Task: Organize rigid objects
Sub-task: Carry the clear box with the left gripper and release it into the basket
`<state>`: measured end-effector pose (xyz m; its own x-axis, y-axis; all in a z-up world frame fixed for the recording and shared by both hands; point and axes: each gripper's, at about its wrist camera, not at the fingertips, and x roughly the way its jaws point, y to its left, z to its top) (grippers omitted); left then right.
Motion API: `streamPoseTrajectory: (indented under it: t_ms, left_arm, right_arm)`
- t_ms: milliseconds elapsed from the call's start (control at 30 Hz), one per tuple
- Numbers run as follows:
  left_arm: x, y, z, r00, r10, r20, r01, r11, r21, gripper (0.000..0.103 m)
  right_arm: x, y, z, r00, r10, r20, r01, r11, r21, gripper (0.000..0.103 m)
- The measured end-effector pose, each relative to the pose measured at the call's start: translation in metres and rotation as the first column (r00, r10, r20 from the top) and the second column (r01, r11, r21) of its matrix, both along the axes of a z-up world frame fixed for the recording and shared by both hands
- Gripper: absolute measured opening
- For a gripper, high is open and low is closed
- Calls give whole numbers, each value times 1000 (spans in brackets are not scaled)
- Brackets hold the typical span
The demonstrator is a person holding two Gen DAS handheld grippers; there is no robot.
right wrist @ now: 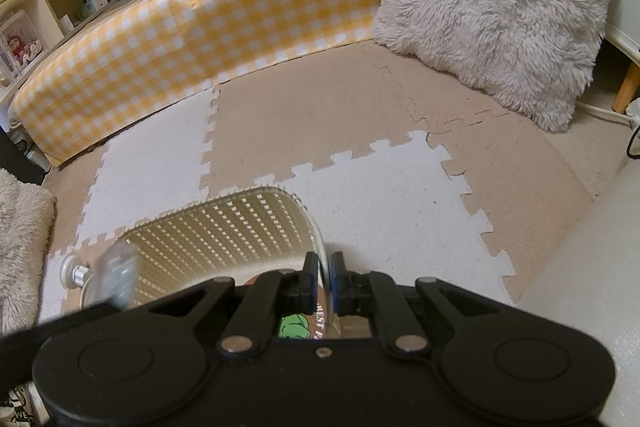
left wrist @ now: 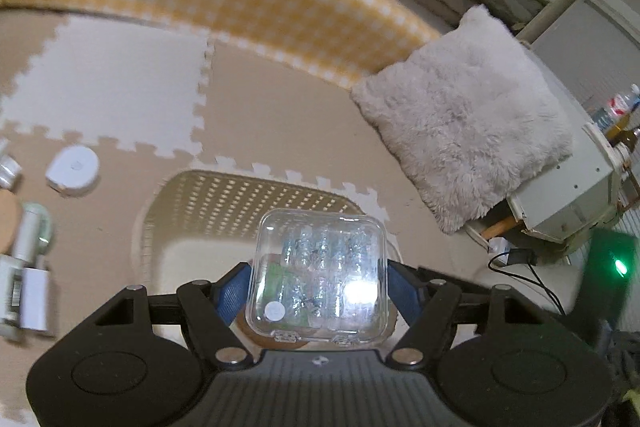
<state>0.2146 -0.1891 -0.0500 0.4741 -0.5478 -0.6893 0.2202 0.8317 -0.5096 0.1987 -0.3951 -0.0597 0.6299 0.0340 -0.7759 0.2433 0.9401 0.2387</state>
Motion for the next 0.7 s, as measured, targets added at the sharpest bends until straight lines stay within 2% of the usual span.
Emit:
streamPoseTrajectory:
  t_ms: [233,533,700]
  left_arm:
    - [29,-25,-32,996,15,-92,-10,999,51,74]
    - [54,-35,-62,981,64,-184,-59,998,30,73]
    - [63,-47,-70,976,51,-211,-43,998,44,74]
  right_arm:
    - [0,0,0,1000,0,0,0,1000,0,7]
    - [0,2,0,1000,-2,-2,2,1000,13,7]
    - [0,0,0,1000,-1,-1,1,1000,16,6]
